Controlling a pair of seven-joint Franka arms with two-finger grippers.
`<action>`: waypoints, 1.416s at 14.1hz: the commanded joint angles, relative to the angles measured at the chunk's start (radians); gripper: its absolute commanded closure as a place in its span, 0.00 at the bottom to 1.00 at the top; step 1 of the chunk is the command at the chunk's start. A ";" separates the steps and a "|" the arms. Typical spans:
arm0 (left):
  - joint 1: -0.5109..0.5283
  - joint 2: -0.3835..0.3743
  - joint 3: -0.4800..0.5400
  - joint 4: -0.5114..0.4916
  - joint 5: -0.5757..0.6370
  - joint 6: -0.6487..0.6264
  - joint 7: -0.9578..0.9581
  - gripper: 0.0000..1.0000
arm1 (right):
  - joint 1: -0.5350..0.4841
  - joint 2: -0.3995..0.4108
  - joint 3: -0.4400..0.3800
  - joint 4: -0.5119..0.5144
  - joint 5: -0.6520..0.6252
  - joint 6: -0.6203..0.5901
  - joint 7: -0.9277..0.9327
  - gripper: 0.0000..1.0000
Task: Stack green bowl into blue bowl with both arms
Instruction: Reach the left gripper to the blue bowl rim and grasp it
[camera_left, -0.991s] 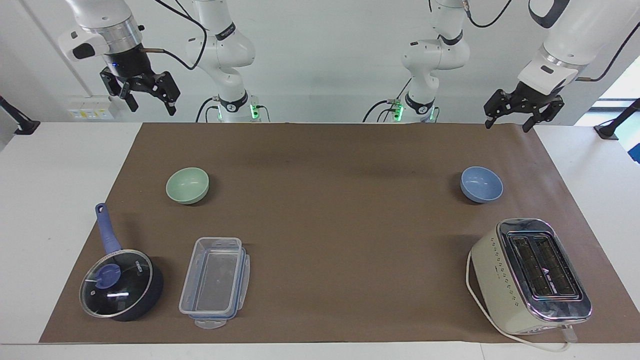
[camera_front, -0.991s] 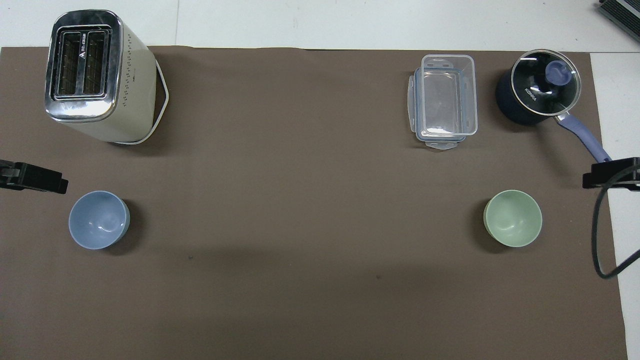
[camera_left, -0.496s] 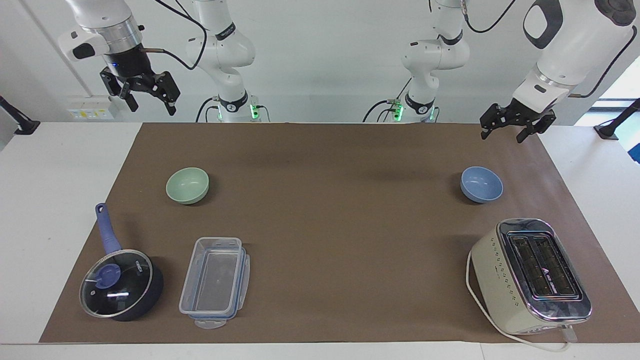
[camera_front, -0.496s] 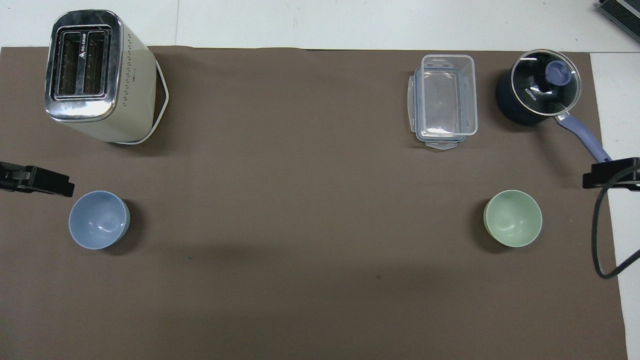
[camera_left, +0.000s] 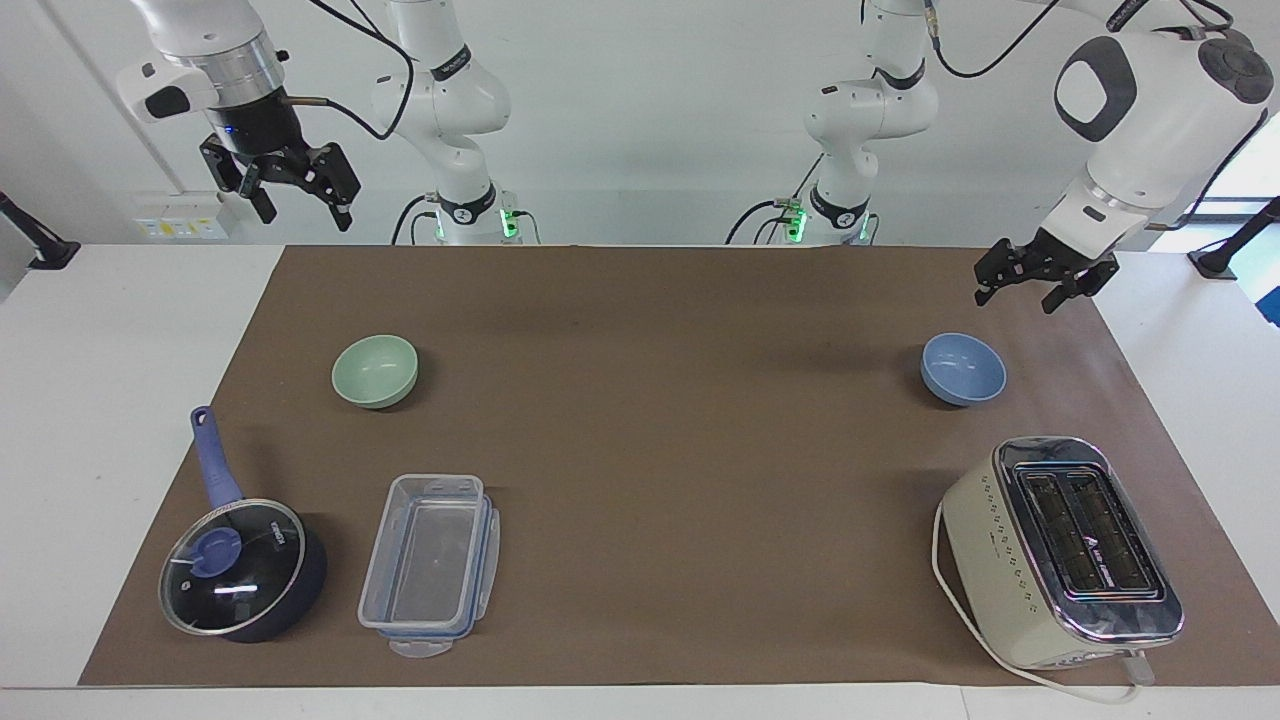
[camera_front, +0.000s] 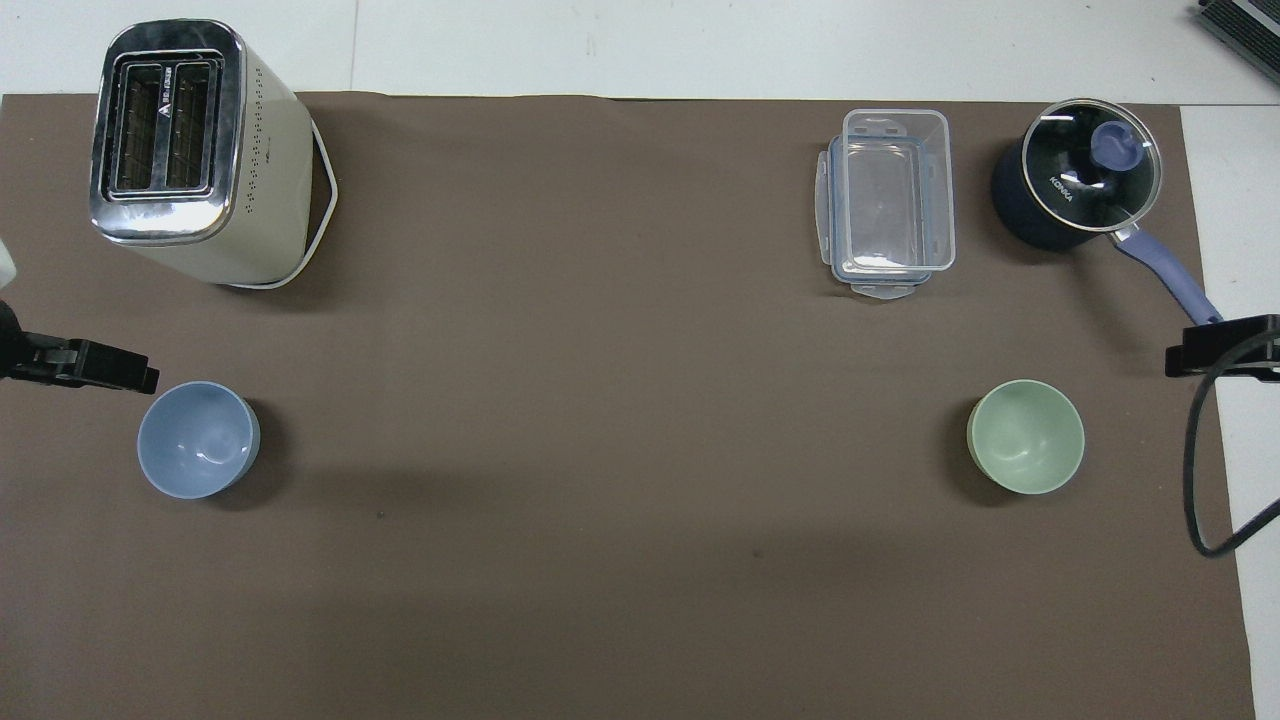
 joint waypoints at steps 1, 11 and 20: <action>0.066 0.003 -0.007 -0.096 -0.046 0.116 0.097 0.00 | -0.009 -0.014 0.000 -0.014 0.001 -0.008 -0.030 0.00; 0.174 0.126 -0.009 -0.216 -0.183 0.268 0.263 0.13 | -0.009 -0.014 0.000 -0.014 0.001 -0.008 -0.029 0.00; 0.177 0.192 -0.009 -0.250 -0.218 0.337 0.267 0.31 | -0.009 -0.014 0.000 -0.014 0.001 -0.009 -0.030 0.00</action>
